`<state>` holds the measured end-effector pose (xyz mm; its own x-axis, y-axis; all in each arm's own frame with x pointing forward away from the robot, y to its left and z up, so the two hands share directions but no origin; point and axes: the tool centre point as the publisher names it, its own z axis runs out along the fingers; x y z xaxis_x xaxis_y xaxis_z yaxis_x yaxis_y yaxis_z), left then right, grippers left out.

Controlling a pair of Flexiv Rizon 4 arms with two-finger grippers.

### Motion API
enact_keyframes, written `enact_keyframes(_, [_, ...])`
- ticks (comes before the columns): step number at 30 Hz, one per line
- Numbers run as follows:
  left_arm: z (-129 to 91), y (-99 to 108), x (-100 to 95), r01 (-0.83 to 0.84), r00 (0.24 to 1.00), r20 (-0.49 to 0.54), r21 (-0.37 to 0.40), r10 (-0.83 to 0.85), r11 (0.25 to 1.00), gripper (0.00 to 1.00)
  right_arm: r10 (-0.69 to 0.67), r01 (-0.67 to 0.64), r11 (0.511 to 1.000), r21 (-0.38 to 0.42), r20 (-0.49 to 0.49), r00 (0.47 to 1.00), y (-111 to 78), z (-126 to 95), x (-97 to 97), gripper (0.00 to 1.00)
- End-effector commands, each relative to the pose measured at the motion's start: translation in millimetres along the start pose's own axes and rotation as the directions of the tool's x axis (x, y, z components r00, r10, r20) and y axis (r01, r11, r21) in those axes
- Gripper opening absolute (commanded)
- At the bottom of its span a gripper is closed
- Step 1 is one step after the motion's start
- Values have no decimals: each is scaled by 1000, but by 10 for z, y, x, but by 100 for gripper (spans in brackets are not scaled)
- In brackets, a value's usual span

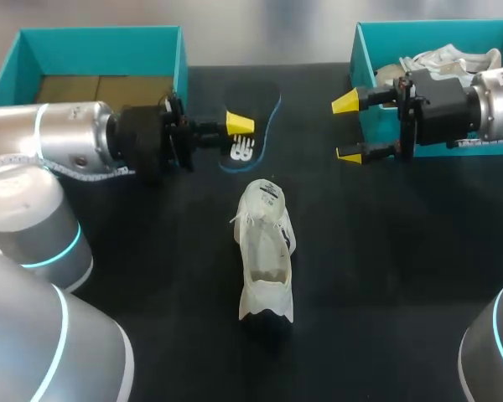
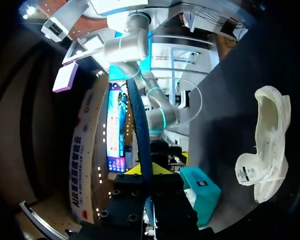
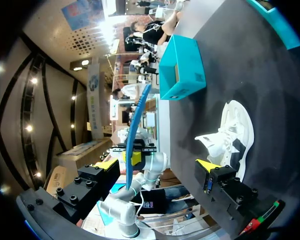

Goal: Take the shoe out of the shoebox, open the shoe tongue, remove and reinsert the insole, then place the shoe into the shoebox

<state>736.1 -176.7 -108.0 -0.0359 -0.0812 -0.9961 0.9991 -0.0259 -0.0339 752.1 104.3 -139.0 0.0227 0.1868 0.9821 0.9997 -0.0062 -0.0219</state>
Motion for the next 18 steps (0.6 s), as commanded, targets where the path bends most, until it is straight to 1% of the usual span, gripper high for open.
enact_keyframes(1, [4, -42, 166, -16, 1000, 21, -11, 17, 1000, 0, 1, -1, 1000, -1, 1, 1000, 5, 14, -1, 100])
enact_keyframes(2, [2, -53, 181, -37, 999, 25, -6, 37, 999, 0, 1, -1, 1000, -1, 1, 1000, 5, 14, -1, 100])
enact_keyframes(3, [0, -61, 204, -57, 998, 4, -12, 57, 998, 0, 1, -1, 1000, -1, 1, 1000, 5, 14, -1, 100])
enact_keyframes(7, [-4, -56, 273, -86, 996, -17, -15, 86, 996, 0, 1, -1, 1000, -1, 1, 1000, 5, 14, -1, 100])
enact_keyframes(8, [-4, -54, 281, -89, 996, -12, -15, 88, 996, 0, 0, 0, 1000, 20, -7, 1000, 33, 64, 0, 100])
enact_keyframes(11, [-8, -35, 325, -114, 993, -28, -19, 114, 993, 0, 10, -9, 999, 41, -20, 1000, 104, 198, 9, 100])
enact_keyframes(13, [-8, -36, 351, -141, 989, -41, -27, 140, 990, 0, 14, -12, 999, 45, -27, 1000, 128, 262, 13, 100])
enact_keyframes(18, [-5, -68, 407, -145, 989, -27, -41, 144, 989, 0, 13, -10, 999, 52, -48, 999, 163, 378, 20, 100])
